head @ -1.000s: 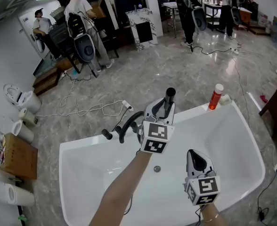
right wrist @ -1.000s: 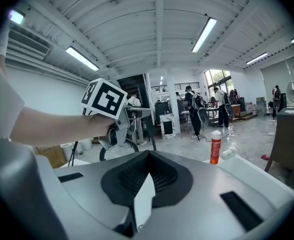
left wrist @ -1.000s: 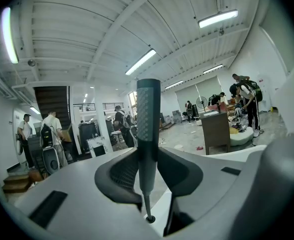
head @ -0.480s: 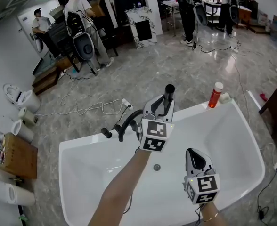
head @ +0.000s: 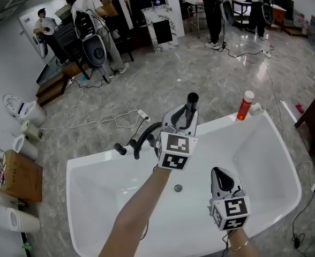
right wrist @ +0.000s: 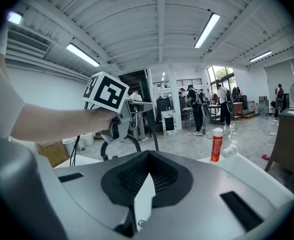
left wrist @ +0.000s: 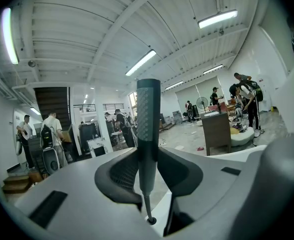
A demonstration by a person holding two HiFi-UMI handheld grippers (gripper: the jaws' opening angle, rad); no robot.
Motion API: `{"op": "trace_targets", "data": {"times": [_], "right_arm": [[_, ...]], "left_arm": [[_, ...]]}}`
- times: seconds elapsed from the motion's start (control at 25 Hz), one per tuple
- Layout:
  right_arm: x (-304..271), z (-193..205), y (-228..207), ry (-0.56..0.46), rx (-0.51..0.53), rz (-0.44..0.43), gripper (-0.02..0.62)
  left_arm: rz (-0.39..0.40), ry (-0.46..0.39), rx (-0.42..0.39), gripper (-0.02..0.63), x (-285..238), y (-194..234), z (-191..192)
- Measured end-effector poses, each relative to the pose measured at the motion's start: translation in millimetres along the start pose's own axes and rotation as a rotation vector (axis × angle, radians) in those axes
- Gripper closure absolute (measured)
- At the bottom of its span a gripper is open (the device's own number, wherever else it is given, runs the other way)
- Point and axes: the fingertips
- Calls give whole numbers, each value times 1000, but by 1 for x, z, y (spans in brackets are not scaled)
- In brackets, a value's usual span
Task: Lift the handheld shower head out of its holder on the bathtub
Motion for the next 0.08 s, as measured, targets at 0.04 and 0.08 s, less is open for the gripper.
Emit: {"op": "trace_targets", "data": {"times": [0.04, 0.08], "right_arm": [[-2, 0, -1, 1, 2, 0, 593], [-3, 0, -1, 3, 4, -1, 592]], "left_arm": [[-1, 0, 0, 476, -2, 1, 0], [-2, 0, 1, 476, -3, 2, 1]]}}
Point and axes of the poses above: the fingertips, and each gripper's own axes: x backward along the fingers, y to its left, z out of its underside, and after that the axes turned 5 degrees about -z, right-handed
